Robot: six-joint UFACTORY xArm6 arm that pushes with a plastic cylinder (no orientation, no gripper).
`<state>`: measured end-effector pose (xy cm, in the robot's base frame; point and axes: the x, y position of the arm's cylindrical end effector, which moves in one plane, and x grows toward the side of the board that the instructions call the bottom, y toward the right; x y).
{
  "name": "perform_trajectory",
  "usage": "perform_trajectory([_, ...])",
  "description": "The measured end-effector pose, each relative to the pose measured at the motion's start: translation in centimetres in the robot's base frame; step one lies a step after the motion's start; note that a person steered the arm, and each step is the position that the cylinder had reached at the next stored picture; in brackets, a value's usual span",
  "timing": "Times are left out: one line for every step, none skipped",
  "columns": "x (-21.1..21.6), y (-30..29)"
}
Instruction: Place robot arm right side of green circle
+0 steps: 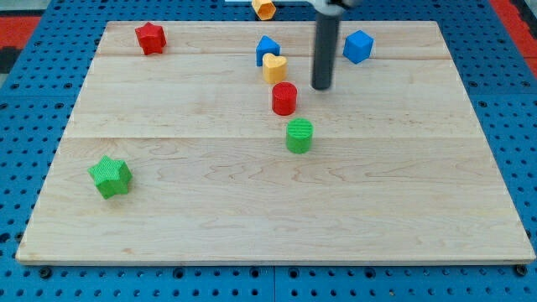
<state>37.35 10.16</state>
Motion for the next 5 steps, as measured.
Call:
perform_trajectory([6.1,2.0])
perform_trajectory([7.2,1.7])
perform_trajectory([7.2,1.7])
perform_trajectory([10.8,2.2])
perform_trajectory([12.3,2.2])
